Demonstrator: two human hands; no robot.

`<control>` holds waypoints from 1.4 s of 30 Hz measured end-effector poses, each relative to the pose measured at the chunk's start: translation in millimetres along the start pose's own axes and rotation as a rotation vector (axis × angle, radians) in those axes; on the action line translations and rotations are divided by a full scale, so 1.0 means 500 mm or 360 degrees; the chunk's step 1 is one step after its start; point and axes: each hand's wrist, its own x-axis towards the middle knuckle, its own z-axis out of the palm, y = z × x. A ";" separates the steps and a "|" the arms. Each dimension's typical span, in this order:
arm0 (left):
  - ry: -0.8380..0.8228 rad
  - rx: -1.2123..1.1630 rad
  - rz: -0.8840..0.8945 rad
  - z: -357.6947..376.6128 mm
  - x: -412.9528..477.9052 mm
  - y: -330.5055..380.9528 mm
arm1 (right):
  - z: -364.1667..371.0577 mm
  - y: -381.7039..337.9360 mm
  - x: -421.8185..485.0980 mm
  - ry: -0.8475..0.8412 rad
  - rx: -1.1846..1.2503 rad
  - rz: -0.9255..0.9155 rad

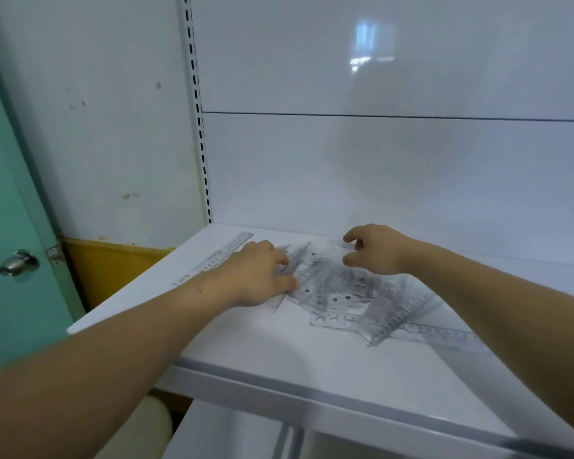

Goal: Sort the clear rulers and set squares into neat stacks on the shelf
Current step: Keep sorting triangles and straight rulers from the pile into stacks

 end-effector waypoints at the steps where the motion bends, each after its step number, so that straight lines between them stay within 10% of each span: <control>1: -0.0010 0.0010 0.0043 0.001 -0.003 0.001 | 0.001 0.000 -0.004 -0.0006 0.0009 0.0020; 19: 0.0118 -0.0050 -0.0178 -0.015 -0.016 -0.043 | 0.001 -0.021 -0.033 0.0029 0.0342 -0.0001; 33: 0.0350 -0.1395 -0.0103 -0.006 0.009 0.045 | -0.004 -0.038 -0.024 0.0194 0.0961 0.0000; 42: 0.0376 -0.1045 -0.0237 -0.024 -0.001 -0.010 | -0.013 -0.021 -0.021 0.0335 0.0710 0.0135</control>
